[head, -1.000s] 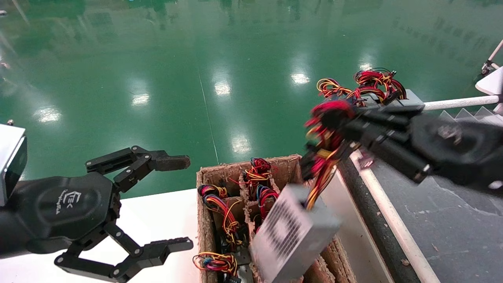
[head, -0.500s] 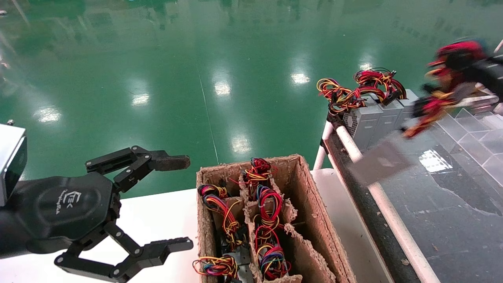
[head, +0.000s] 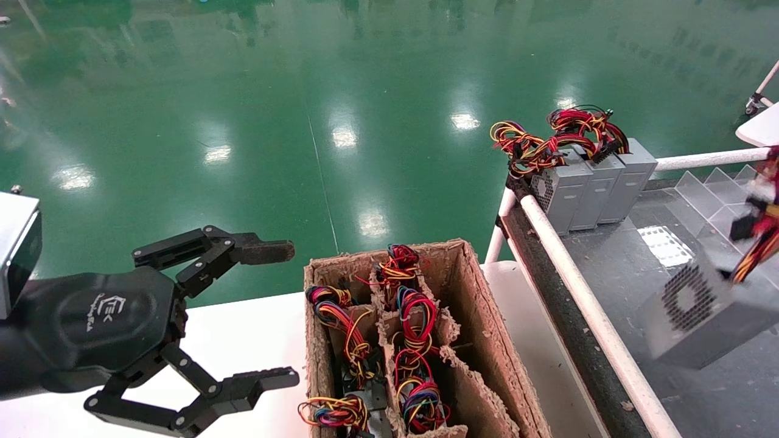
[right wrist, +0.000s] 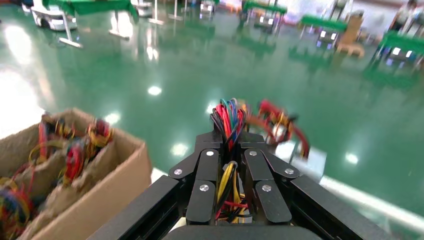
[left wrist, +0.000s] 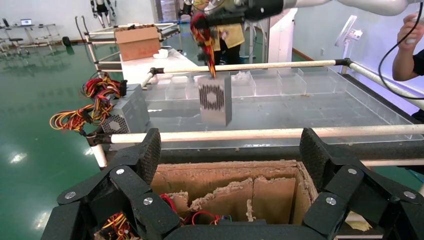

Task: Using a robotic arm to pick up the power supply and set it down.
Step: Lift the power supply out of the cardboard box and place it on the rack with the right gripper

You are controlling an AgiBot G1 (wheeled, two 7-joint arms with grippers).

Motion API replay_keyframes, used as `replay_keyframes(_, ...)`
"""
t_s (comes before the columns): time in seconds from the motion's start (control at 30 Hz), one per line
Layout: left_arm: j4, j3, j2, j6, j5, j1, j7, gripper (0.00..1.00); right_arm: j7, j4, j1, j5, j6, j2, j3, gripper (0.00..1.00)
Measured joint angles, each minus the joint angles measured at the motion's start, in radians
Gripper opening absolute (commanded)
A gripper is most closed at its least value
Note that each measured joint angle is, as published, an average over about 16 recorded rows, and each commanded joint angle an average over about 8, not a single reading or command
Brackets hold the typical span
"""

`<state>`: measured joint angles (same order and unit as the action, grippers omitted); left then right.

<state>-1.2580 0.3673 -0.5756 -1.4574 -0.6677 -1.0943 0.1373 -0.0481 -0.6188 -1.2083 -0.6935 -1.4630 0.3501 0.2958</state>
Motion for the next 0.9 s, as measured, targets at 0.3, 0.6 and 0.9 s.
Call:
replay_keyframes(0.3, 0.0, 0.0, 0.0, 0.0, 0.0, 0.0, 0.0, 1.0, -0.021, 0.037, -0.006, -0.044, 0.022, 0.052, 0.029, 0.0)
replay_keyframes(0.6, 0.0, 0.0, 0.0, 0.0, 0.0, 0.0, 0.0, 1.0, -0.014, 0.084, -0.135, -0.14, 0.062, 0.159, 0.082, 0.0)
replay_keyframes(0.9, 0.0, 0.0, 0.0, 0.0, 0.0, 0.0, 0.0, 1.0, -0.019, 0.21, -0.296, -0.242, 0.08, 0.285, 0.143, 0.0)
